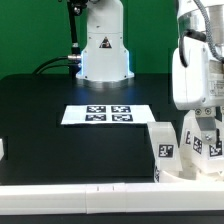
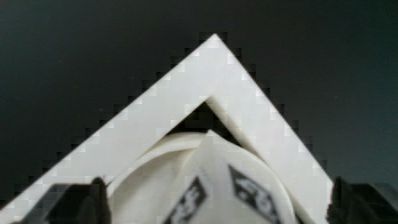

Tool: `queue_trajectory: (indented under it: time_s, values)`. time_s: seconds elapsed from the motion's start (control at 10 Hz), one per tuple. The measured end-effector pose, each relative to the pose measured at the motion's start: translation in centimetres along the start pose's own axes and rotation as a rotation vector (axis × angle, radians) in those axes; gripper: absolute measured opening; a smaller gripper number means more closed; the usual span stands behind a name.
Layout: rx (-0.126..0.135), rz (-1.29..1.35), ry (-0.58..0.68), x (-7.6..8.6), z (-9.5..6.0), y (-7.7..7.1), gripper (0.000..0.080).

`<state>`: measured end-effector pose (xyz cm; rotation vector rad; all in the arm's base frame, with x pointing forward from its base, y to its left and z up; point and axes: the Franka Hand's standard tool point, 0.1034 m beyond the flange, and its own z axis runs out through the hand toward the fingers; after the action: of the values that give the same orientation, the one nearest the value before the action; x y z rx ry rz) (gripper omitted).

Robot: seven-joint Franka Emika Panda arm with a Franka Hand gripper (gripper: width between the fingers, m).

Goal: Assemble stool

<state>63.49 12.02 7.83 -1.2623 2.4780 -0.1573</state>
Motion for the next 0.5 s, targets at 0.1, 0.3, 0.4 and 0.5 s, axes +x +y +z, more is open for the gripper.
queue_trajectory:
  time_s: [0.1,0.3,0.4,0.5]
  values:
    - [0.006,-0.056,-0.017,-0.6,-0.9,-0.4,0.0639]
    - [0.004,-0.25,-0.058,-2.1,-3.2,-1.5,0.0647]
    - [0.016,-0.42,-0.07,-2.4,-3.9,-1.7,0.0649]
    - [0.019,-0.526,-0.071,-2.5,-3.9,-1.7,0.0649]
